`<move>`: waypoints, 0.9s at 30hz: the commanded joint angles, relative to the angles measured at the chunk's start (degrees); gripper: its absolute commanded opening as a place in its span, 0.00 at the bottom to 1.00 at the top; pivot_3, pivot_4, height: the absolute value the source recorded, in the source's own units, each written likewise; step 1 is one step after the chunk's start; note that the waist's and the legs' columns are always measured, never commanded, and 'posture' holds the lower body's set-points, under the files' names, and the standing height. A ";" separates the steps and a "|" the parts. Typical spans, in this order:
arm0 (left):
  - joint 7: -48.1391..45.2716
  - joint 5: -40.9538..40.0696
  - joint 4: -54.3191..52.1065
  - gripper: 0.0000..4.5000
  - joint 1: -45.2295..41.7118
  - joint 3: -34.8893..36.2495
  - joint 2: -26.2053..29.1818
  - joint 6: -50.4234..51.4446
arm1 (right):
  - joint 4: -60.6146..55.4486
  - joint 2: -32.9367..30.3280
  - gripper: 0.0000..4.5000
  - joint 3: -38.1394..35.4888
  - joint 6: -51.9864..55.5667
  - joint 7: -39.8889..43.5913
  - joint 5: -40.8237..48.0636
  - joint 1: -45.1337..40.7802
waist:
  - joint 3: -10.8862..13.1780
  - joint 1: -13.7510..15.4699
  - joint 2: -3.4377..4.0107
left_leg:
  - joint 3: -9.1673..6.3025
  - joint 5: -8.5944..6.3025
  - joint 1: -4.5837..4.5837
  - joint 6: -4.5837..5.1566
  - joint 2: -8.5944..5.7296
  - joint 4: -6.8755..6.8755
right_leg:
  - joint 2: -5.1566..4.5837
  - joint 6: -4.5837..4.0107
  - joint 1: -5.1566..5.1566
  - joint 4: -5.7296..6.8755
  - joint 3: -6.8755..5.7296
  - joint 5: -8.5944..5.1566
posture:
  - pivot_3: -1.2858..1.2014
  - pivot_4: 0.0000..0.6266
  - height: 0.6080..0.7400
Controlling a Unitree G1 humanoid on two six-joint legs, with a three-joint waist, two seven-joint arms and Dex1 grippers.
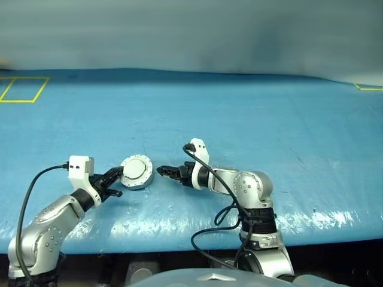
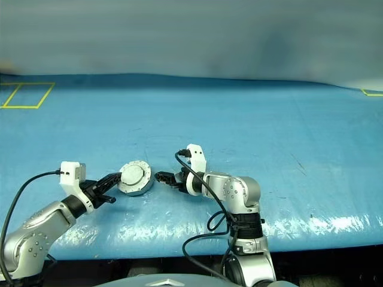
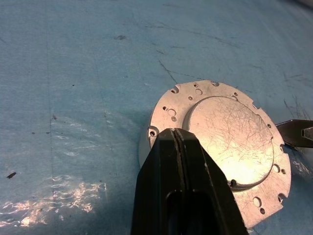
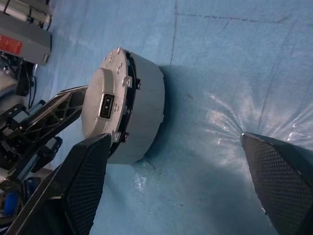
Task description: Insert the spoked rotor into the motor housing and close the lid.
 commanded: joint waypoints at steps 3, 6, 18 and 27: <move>0.28 0.30 -0.62 0.00 1.07 -0.90 -0.24 1.36 | 11.07 14.85 0.99 -2.09 -0.45 -2.71 6.17 -0.98 | -0.11 -0.41 -0.02 | 0.00 -0.01 0.12 0.00 0.01 0.00 | 0.00 -0.01 0.10 0.00 0.00 -0.01 | 0.52 0.24 1.00; 0.31 0.29 -0.76 0.00 1.15 -0.97 -0.27 1.45 | 15.98 14.92 0.99 -2.78 -2.63 -3.95 9.67 -2.48 | -0.19 -0.60 0.01 | 0.01 -0.02 0.20 -0.01 0.03 0.00 | 0.02 -0.01 0.15 0.01 0.01 -0.01 | 0.52 0.24 1.00; 0.40 0.29 -1.22 0.00 1.73 -0.79 -0.50 1.47 | 25.84 13.57 0.99 -0.63 -8.39 -7.23 19.48 -5.96 | -0.27 -1.22 0.06 | 0.01 -0.03 0.21 0.00 0.04 -0.02 | 0.04 -0.02 0.17 0.00 0.01 -0.01 | 0.52 0.24 1.00; 0.72 0.28 -1.46 0.00 2.01 -0.74 -0.71 1.49 | 27.12 13.81 0.99 2.82 -7.43 -8.58 23.14 -4.62 | -0.37 -1.28 0.17 | 0.01 -0.09 0.21 0.01 0.04 -0.04 | 0.04 -0.06 0.15 -0.02 0.01 -0.04 | 0.52 0.24 1.00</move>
